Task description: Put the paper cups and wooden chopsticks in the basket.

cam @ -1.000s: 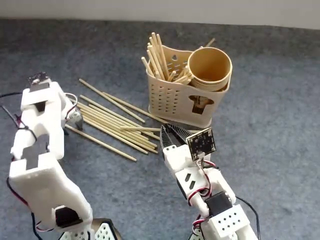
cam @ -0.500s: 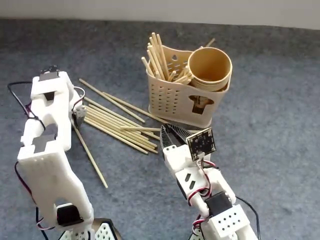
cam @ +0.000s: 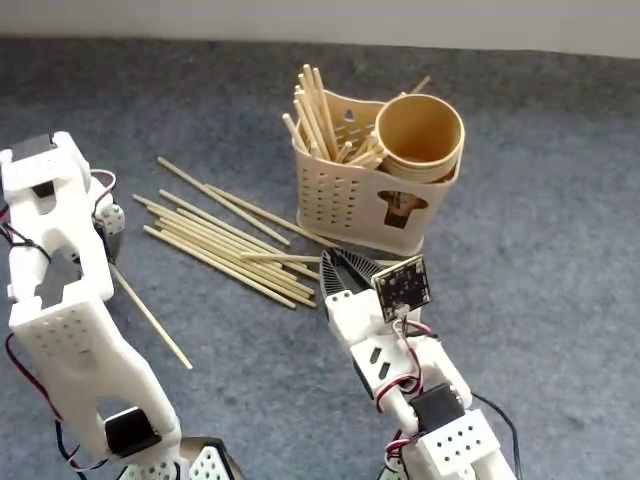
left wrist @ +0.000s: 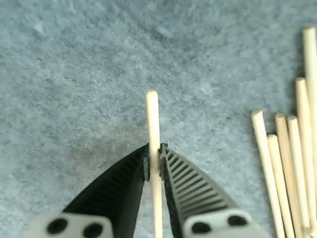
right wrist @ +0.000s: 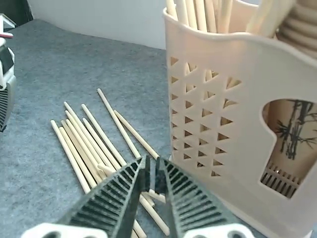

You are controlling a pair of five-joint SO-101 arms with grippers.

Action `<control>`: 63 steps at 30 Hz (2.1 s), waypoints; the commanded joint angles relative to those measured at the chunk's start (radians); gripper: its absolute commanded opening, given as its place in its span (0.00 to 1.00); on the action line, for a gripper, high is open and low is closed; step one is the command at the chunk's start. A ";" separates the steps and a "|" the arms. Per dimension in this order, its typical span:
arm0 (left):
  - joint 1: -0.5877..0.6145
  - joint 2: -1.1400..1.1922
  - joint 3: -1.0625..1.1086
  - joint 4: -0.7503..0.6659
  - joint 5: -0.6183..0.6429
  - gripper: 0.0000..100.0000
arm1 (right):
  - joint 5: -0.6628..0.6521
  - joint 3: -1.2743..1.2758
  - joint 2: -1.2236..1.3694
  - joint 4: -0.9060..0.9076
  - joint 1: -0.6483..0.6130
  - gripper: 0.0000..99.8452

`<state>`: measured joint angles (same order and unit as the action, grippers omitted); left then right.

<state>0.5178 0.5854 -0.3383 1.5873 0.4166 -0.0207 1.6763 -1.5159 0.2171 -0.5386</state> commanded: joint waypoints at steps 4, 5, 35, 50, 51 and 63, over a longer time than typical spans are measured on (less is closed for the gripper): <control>-0.001 -0.015 -0.153 0.095 0.002 0.01 | -0.015 0.044 -0.021 -0.027 -0.012 0.03; -0.001 -0.015 -0.170 0.107 0.002 0.01 | -0.015 0.042 -0.021 -0.027 -0.012 0.03; -0.289 -0.550 -0.271 -0.101 0.011 0.01 | -0.011 0.042 -0.021 -0.027 0.048 0.03; -0.544 -0.702 -0.268 -0.509 0.011 0.01 | -0.014 0.047 -0.021 -0.027 0.048 0.03; -0.562 -0.702 -0.268 -0.528 0.011 0.01 | -0.014 0.047 -0.021 -0.027 0.048 0.03; -0.688 -0.704 -0.271 -0.781 0.005 0.01 | -0.015 0.048 -0.021 -0.027 0.048 0.03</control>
<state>-0.1174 -0.0652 -0.5608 0.8846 0.4166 -0.0207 1.6763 -1.5159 0.2171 -0.5002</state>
